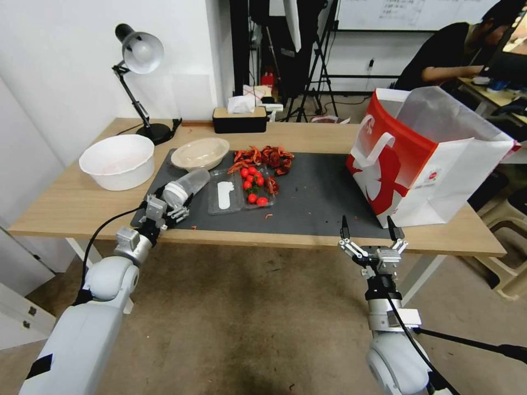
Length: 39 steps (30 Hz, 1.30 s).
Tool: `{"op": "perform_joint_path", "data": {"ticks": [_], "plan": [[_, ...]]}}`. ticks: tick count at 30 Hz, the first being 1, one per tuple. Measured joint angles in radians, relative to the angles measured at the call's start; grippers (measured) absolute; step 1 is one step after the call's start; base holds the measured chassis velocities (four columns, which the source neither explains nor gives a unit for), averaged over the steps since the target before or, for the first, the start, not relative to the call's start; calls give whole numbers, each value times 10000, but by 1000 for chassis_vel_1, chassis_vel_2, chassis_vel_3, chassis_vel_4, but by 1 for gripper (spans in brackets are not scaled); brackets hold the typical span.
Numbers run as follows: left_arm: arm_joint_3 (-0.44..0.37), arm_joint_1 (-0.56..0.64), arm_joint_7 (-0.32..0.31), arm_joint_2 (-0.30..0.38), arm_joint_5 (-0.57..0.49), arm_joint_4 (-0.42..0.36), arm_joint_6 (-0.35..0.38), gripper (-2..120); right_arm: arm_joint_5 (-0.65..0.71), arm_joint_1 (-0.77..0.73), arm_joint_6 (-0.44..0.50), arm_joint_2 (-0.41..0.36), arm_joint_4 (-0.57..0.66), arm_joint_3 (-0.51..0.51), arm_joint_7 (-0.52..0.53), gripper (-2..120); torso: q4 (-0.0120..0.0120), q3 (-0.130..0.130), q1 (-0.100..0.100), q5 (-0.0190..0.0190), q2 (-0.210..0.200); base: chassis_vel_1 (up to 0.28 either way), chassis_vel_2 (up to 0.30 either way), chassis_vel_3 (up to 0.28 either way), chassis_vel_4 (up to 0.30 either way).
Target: Pick up the trash from the table and place it into the takeout bag.
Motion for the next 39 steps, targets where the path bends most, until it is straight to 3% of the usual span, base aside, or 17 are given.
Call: {"op": "perform_joint_path", "data": {"ticks": [11, 15, 19, 28, 33, 39], "plan": [[-223, 300, 311, 373, -244, -980, -167, 69, -17, -11, 42, 45, -43, 0, 27, 100, 0, 1, 0, 0, 0, 0, 0, 0, 0], [39, 68, 533, 864, -1105, -1749, -291, 69, -25, -5, 59, 68, -47, -9, 24, 100, 1, 0, -2, 0, 0, 0, 0, 0, 0], [585, -558, 965, 1307, -1987, -1917, -531, 69, -24, 0, 126, 82, -67, -18, -20, 100, 0, 1, -2, -1, 0, 0, 0, 0, 0], [2373, -2644, 1330, 1778, -3160, -1283, -741, 69, -78, -6, 201, 203, -129, -33, -107, 100, 1, 3, -2, 0, 0, 0, 0, 0, 0], [4170, -4583, 1299, 1609, -3607, -360, -710, 69, -145, -20, 203, 267, -172, 24, -96, 100, -1, 3, -1, -1, -1, 0, 0, 0, 0], [4814, -5211, 1282, 1460, -3742, -11, -703, 69, -167, -30, 203, 290, -177, 40, -83, 100, -3, 3, -1, 0, 0, 0, 0, 0, 0]]}}
